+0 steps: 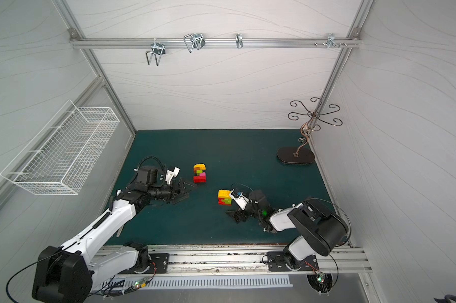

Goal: Assemble the letter s with lego
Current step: Pick up the lego brick from the center of the board.

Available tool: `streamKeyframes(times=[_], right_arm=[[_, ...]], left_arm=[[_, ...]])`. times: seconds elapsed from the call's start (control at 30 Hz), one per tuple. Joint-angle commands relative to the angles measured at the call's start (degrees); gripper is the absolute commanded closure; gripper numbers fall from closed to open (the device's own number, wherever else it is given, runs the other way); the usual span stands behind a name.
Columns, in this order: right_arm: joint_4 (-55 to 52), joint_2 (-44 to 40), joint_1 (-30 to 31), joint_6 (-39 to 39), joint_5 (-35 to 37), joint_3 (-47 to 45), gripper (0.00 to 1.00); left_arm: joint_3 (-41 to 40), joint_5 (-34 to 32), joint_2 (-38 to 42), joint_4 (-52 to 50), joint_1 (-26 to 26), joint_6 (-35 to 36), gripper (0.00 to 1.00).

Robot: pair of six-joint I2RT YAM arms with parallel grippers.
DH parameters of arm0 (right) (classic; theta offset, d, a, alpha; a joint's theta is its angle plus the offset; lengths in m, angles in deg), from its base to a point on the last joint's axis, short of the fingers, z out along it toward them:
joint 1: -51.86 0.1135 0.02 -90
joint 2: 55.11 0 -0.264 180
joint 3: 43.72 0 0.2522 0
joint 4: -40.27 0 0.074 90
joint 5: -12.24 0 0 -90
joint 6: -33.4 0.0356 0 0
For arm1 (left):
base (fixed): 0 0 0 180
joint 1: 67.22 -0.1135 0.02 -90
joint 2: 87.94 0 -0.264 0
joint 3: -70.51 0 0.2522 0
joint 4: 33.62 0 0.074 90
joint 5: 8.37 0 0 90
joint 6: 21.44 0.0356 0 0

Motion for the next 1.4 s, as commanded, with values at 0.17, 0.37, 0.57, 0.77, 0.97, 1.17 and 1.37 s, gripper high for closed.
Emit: streamKeyframes(times=[0.17, 0.37, 0.57, 0.77, 0.97, 1.17, 1.37], right_arm=[[12.61, 8.71, -0.48, -2.45, -6.68, 1.94, 0.02], [16.01, 11.33, -0.48, -2.35, -9.87, 1.78, 0.08], [15.08, 10.06, -0.47, -2.57, -12.28, 0.77, 0.19], [15.68, 10.9, -0.43, -2.27, -13.68, 0.33, 0.3], [17.64, 13.34, -0.48, -2.14, -11.5, 0.51, 0.38], [21.74, 16.96, -0.82, -1.57, -10.04, 0.12, 0.47], [23.95, 18.19, -1.42, -1.48, -9.91, -0.05, 0.57]], left_arm=[[1.75, 0.57, -0.31, 1.8, -0.32, 1.68, 0.06], [1.57, 0.46, -0.35, 1.8, -0.26, 1.69, 0.06], [1.57, 0.51, -0.38, 1.8, -0.25, 1.77, 0.06], [1.58, 0.66, -0.26, 1.82, -0.29, 1.8, 0.07], [0.96, 1.47, -0.36, 3.3, -0.25, 0.91, 0.07], [1.13, 1.58, -0.51, 3.4, -0.26, 0.98, 0.07], [1.13, 1.65, -0.72, 3.63, -0.3, 0.98, 0.07]])
